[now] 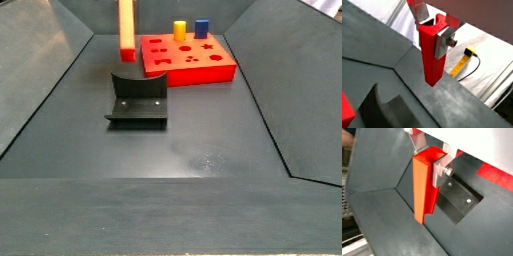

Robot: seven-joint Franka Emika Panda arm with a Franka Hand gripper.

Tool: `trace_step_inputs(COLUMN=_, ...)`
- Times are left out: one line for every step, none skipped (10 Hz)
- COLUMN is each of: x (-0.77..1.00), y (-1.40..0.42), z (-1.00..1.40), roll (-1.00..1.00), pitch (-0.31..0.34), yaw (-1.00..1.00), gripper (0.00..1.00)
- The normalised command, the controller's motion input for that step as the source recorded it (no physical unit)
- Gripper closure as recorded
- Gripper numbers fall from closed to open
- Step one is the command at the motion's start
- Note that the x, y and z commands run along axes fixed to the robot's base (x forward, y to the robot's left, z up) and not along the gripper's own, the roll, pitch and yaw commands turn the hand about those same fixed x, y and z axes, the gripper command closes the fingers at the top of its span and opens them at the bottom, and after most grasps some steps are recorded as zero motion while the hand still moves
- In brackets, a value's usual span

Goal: Pick up the arch object. Move up. Place the arch object on the fixture. Regrasp the arch object. Move to above the board. Insert the arch object.
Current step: Move to above the board.

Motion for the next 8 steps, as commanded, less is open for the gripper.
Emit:
trace_step_inputs(x=0.06, y=-0.04, z=0.88, roll=-0.02, pitch=0.091, yaw=0.05, gripper=1.00)
trace_step_inputs(x=0.05, y=-0.03, z=0.70, roll=-0.02, pitch=0.104, yaw=0.06, gripper=1.00)
trace_step_inputs(x=0.04, y=-0.03, z=0.53, roll=-0.02, pitch=0.113, yaw=0.06, gripper=1.00)
trace_step_inputs(x=0.03, y=-0.03, z=0.30, roll=-0.03, pitch=0.122, yaw=0.08, gripper=1.00)
trace_step_inputs(x=-0.71, y=-1.00, z=0.43, roll=-1.00, pitch=-0.021, yaw=-0.14, gripper=1.00)
trace_step_inputs(x=-0.71, y=-1.00, z=0.41, roll=-1.00, pitch=-0.028, yaw=-0.14, gripper=1.00)
trace_step_inputs(x=-0.76, y=-1.00, z=0.44, roll=-1.00, pitch=-0.044, yaw=-0.14, gripper=1.00)
trace_step_inputs(x=-0.80, y=-1.00, z=0.43, roll=-1.00, pitch=-0.045, yaw=-0.15, gripper=1.00)
